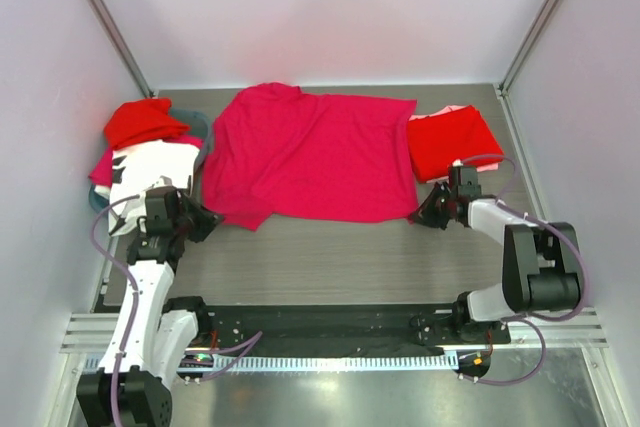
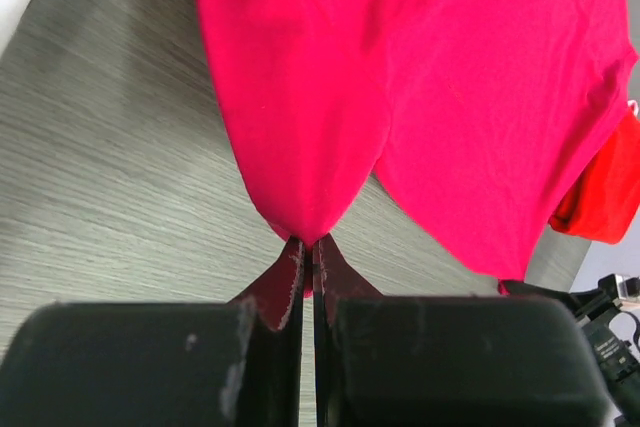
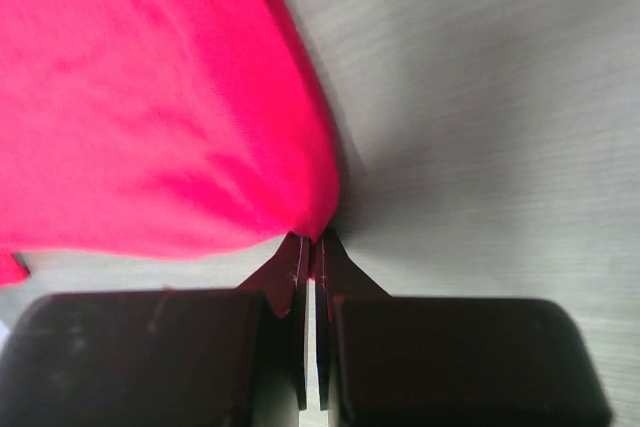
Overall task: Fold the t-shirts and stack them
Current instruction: Flatten the tshirt out
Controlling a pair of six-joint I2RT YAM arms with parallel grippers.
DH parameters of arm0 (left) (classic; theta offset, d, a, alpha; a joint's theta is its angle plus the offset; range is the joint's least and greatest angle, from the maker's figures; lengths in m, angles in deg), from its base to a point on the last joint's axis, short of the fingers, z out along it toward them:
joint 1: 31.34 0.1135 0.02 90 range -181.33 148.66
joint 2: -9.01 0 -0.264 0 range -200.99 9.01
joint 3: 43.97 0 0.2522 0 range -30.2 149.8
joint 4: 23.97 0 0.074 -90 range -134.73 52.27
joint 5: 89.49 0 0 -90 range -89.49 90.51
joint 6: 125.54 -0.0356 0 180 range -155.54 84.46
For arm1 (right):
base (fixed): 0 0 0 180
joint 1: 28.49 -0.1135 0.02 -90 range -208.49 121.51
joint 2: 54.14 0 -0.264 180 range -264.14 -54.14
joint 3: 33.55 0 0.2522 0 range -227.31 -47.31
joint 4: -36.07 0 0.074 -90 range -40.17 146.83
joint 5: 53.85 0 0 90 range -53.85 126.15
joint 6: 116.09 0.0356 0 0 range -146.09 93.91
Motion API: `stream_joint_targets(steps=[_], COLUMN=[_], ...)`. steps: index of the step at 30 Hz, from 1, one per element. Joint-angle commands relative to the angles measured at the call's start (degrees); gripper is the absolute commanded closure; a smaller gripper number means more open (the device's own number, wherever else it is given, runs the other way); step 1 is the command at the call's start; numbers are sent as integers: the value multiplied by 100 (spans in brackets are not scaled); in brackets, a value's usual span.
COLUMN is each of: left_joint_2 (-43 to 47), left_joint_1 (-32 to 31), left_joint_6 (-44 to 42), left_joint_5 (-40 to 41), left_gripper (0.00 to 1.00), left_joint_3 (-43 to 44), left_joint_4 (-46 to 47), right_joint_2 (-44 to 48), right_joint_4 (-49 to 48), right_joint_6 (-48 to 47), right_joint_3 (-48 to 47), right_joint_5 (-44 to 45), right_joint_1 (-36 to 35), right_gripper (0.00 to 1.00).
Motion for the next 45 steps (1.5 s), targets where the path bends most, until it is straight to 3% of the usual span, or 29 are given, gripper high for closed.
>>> stream_joint_targets(steps=[1,9,11,17,19,24,28,37,40,44,45], left_joint_2=[322,-73,-326,-995,-1406,-2155,-2323,-2437,-2429,-2508,-2499], left_joint_1=[5,5,5,-240,-546,-1294,-1436,-1418,-1296,-621,-175], left_joint_6=[303,155,215,312,330,330,453,-64,-127,-127,-127], left_joint_5=[75,-102,-154,-102,-93,-23,13,162,215,-154,-241], left_gripper=[100,100,100,100,100,100,99,100,100,100,100], left_joint_3=[-190,-94,2,310,494,943,996,1382,1453,1436,1436], left_joint_4=[286,549,802,1129,1234,1305,1489,1069,866,726,551], right_joint_2=[-424,-1761,-2355,-3150,-3309,-3502,-3389,-3125,-3142,-3160,-3151], right_joint_4=[118,521,706,1041,1163,1208,1261,1340,1453,1577,1577], right_joint_6=[-205,-336,-363,-363,-345,-301,-389,-502,-731,-741,-723], right_joint_3=[-761,-2449,-3246,-4075,-4252,-4464,-4490,-4288,-4375,-4525,-4525], right_joint_5=[339,970,1277,1640,2105,2247,2255,2414,2360,2353,2222], right_joint_1=[-4,-354,-478,-522,-496,-67,285,242,-185,-838,-969], right_gripper=[99,99,99,99,99,99,99,99,99,99,99])
